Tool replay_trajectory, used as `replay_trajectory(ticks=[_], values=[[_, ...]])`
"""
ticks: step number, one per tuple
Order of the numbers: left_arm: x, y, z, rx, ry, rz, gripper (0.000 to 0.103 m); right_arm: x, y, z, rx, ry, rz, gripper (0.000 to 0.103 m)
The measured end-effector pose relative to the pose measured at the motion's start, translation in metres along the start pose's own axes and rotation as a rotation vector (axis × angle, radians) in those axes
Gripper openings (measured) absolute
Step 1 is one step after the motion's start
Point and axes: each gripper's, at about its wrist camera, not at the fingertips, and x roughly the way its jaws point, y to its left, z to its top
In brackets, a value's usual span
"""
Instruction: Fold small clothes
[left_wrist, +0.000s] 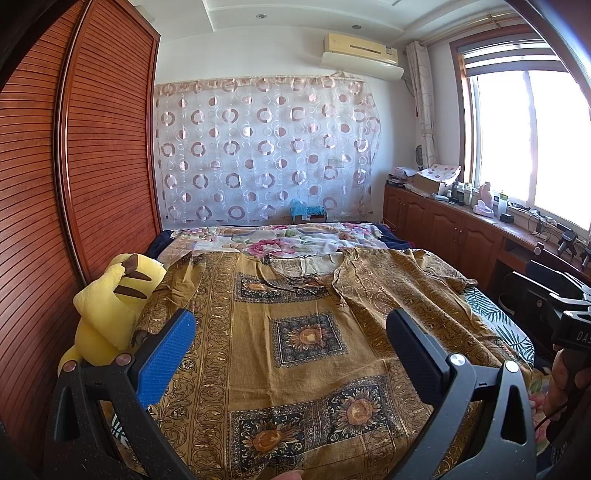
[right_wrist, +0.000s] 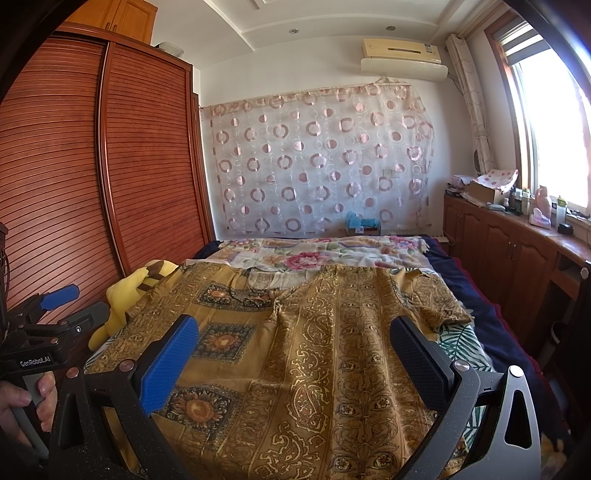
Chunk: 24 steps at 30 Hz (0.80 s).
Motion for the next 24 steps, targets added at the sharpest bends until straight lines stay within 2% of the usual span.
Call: replay_trajectory(ticks=[4,10,14,21,24], values=[[0.001,0.003,0.002,-0.005,0.012,-0.007,0.103,0.003,0.0,-0.001,0.0,0.007,0.007,0.103],[0.023,0.022,-0.011,-0.005,0.078,-0.003,0.103,0.027,0.001,-0.007,-0.004,0.061,0.052,0.103],[0.043,0.048,-0.022,-0.024,0.141,0.0,0.103,0.051,0.003,-0.01,-0.033,0.102,0.073,0.103],[0.073,0.095,-0.036,-0.018,0.213,0.063,0.103,0.092,0.005,-0.011,-0.057,0.174,0.118,0.103],[0.087,0.121,-0.039,-0.053,0.243,0.06,0.102,0.107,0.003,-0.011,-0.048,0.213,0.144,0.102]])
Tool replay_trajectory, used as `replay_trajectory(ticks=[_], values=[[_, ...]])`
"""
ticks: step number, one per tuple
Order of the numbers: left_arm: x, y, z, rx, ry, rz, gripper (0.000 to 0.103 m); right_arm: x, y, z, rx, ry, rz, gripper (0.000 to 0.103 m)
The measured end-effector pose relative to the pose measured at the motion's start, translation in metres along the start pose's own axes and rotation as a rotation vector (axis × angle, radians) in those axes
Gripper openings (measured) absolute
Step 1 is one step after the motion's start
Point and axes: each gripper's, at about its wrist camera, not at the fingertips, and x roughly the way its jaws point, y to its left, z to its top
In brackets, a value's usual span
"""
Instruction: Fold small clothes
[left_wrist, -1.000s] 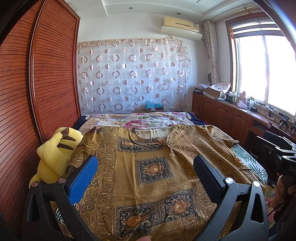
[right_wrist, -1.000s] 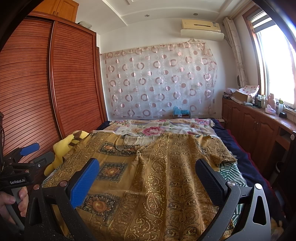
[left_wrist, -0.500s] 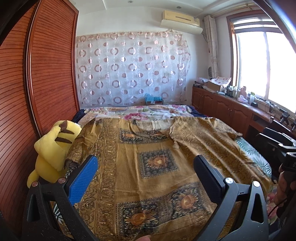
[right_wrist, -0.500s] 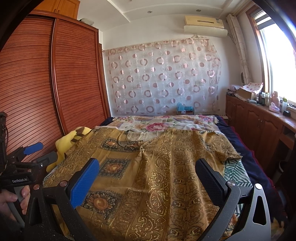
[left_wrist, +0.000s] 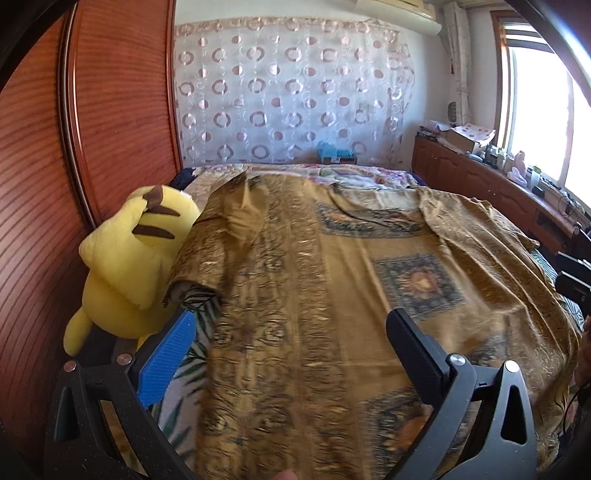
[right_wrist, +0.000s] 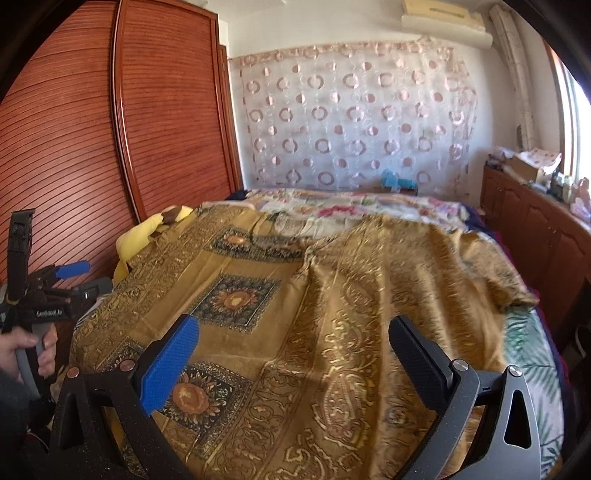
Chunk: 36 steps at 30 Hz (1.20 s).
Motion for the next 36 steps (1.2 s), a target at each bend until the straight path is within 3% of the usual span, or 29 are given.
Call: replay_trajectory(ticks=[4,12,17,19,24,30,36], values=[[0.026,0.028,0.006,-0.032,0.056,0.003,0.09,0.012,-0.003,0.004,-0.012,0.039,0.019,0.102],[0.072,0.078,0.02,-0.151,0.172,-0.028,0.05,0.021,-0.007,0.012,-0.035,0.073,0.039,0.102],[0.095,0.093,0.025,-0.251,0.244,-0.073,0.037,0.022,-0.006,0.012,-0.042,0.067,0.043,0.102],[0.097,0.096,0.027,-0.278,0.237,-0.085,0.033,0.021,-0.006,0.011,-0.037,0.072,0.047,0.102],[0.093,0.099,0.035,-0.297,0.182,-0.079,0.006,0.026,-0.008,0.012,-0.034,0.069,0.039,0.102],[0.067,0.08,0.05,-0.161,0.062,0.015,0.003,0.032,-0.001,0.011,-0.034,0.068,0.028,0.102],[0.043,0.039,0.082,0.021,-0.038,-0.036,0.003,0.033,0.0,0.008,-0.026,0.074,0.026,0.102]])
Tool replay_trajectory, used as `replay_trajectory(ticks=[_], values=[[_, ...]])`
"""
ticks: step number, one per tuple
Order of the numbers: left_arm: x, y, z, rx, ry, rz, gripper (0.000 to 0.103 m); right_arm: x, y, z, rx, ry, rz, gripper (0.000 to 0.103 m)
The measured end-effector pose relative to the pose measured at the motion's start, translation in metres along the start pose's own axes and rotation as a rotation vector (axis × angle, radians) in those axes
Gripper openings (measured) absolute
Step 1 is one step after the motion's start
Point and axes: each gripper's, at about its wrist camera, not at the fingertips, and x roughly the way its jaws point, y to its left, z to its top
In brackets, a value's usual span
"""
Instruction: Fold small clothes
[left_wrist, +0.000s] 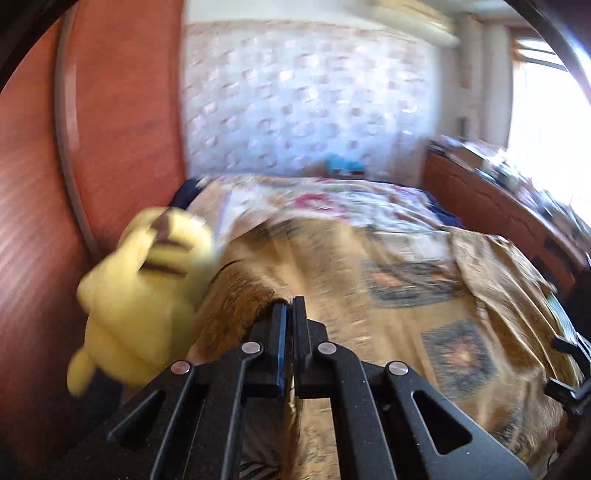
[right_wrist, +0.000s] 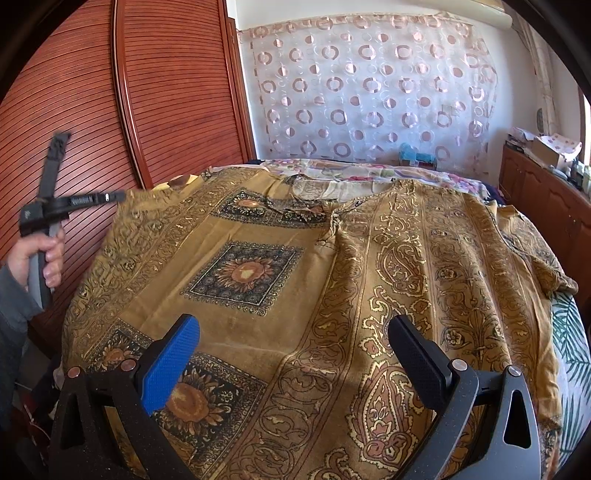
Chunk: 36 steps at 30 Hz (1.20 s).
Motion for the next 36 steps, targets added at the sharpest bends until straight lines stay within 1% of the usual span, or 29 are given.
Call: replay_trajectory(ticks=[1,2,3,6,8,11,13,15,16,17,18,21,23,25,28,29,30,32,34,36], values=[[-0.002,-0.009,0.003,0.035,-0.004,-0.012,0.003,0.0,0.0,-0.001,0.001,0.001,-0.001,0.102],[-0.001,-0.024,0.006,0.092,0.0,-0.04,0.003,-0.001,0.0,-0.001,0.002,0.001,-0.001,0.102],[0.0,-0.034,0.006,0.127,0.008,-0.06,0.003,-0.001,-0.001,-0.002,0.004,0.0,-0.002,0.102],[0.01,-0.064,-0.006,0.213,0.072,-0.123,0.004,-0.003,-0.004,-0.002,0.016,0.002,-0.002,0.102],[0.013,-0.076,-0.015,0.235,0.103,-0.144,0.004,-0.005,-0.005,-0.003,0.022,0.002,-0.003,0.102],[0.013,-0.077,-0.024,0.226,0.123,-0.152,0.004,-0.007,-0.004,-0.004,0.026,0.001,-0.008,0.102],[0.006,-0.075,-0.027,0.196,0.129,-0.174,0.018,-0.008,-0.005,-0.003,0.029,0.002,-0.009,0.102],[-0.005,-0.068,-0.027,0.159,0.117,-0.199,0.048,-0.009,-0.005,-0.003,0.034,0.001,-0.01,0.102],[-0.01,-0.068,-0.026,0.151,0.109,-0.205,0.055,-0.009,-0.005,-0.002,0.037,0.002,-0.009,0.102],[-0.015,-0.065,-0.025,0.143,0.1,-0.201,0.07,-0.009,-0.005,-0.002,0.04,0.003,-0.008,0.102],[-0.021,-0.06,-0.023,0.127,0.084,-0.195,0.077,-0.009,-0.004,-0.002,0.04,0.005,-0.007,0.102],[-0.03,-0.045,-0.019,0.095,0.055,-0.169,0.077,-0.006,-0.002,-0.001,0.033,0.01,-0.005,0.102],[-0.029,-0.03,-0.02,0.08,0.052,-0.12,0.077,-0.004,0.002,0.001,0.022,0.011,-0.001,0.102],[-0.02,-0.013,-0.023,0.05,0.074,-0.067,0.077,-0.003,0.006,0.003,0.01,0.014,0.011,0.102],[0.002,0.009,-0.03,-0.006,0.131,-0.038,0.077,0.002,0.012,0.013,-0.001,0.021,0.059,0.101],[0.011,0.016,-0.033,-0.028,0.152,-0.035,0.077,0.005,0.013,0.016,-0.005,0.022,0.076,0.1],[0.018,0.021,-0.035,-0.045,0.168,-0.04,0.074,0.01,0.017,0.023,-0.015,0.025,0.101,0.098],[0.036,0.03,-0.04,-0.094,0.214,-0.051,0.071,0.019,0.023,0.033,-0.029,0.028,0.126,0.096],[0.047,0.034,-0.042,-0.126,0.234,-0.059,0.07,0.031,0.032,0.042,-0.043,0.038,0.156,0.092],[0.056,0.037,-0.043,-0.156,0.251,-0.078,0.068,0.04,0.038,0.047,-0.054,0.048,0.175,0.092]])
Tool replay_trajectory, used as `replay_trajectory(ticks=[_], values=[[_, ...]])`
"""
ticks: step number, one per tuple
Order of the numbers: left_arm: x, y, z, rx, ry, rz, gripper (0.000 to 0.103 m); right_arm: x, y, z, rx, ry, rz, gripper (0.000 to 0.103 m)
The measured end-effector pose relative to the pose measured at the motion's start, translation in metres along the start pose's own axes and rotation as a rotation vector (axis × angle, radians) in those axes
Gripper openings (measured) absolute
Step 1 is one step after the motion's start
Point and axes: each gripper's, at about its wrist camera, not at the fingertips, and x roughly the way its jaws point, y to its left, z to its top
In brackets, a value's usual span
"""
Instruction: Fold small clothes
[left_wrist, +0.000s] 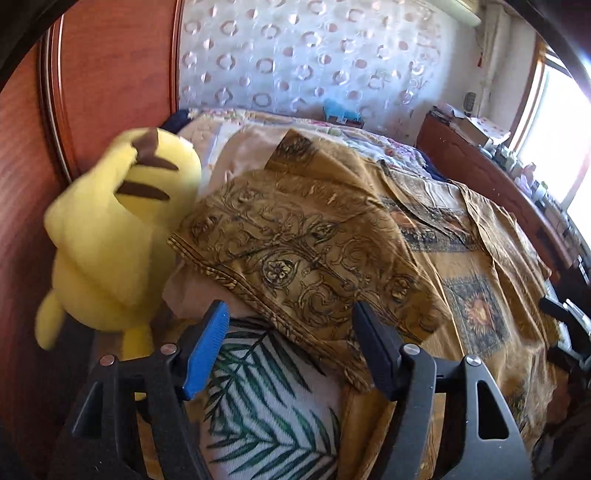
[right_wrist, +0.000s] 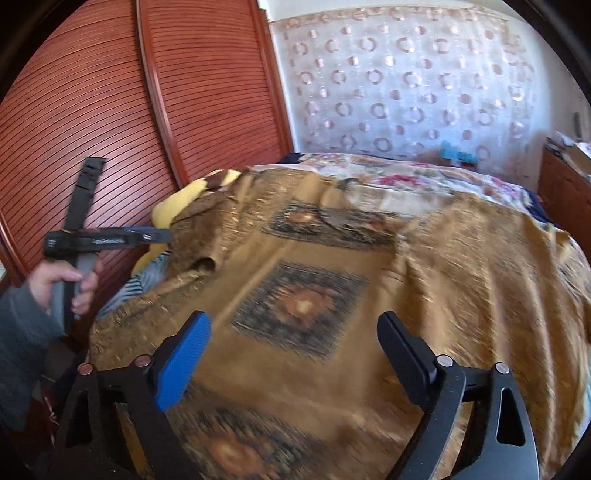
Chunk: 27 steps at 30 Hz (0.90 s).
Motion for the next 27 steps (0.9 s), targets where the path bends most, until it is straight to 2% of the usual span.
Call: replay_trajectory(ticks=[2,5,8,10,12,14,19,21,27], values=[[0.009,0.003,0.0,-0.033,0.028,-0.024,0.061,0.004,0.006,0.003,-0.018,0.002,0.003,0.092],[0.013,0.001,-0.004,-0.042,0.044,-0.043,0.059,0.006,0.012,0.0,-0.044,-0.005,0.005,0.092],[0.016,-0.003,-0.009,-0.038,0.05,-0.04,0.055,0.004,0.014,-0.004,-0.049,0.0,0.008,0.092],[0.017,-0.006,-0.009,-0.027,0.047,-0.031,0.048,0.009,0.013,-0.004,-0.046,0.003,0.003,0.092],[0.018,-0.007,-0.008,-0.02,0.053,-0.021,0.022,0.009,0.011,-0.004,-0.037,0.003,0.0,0.092],[0.015,-0.01,-0.008,0.015,0.045,0.018,0.004,0.007,0.009,-0.003,-0.031,-0.002,-0.004,0.092],[-0.016,-0.022,0.003,0.071,-0.053,0.074,0.004,-0.001,0.009,-0.003,-0.024,-0.016,-0.016,0.092],[-0.029,-0.026,0.008,0.08,-0.082,0.06,0.004,-0.004,0.009,-0.005,-0.017,-0.019,-0.018,0.092],[-0.035,-0.032,0.019,0.11,-0.094,0.078,0.004,-0.005,0.004,-0.006,0.001,-0.024,-0.024,0.092]])
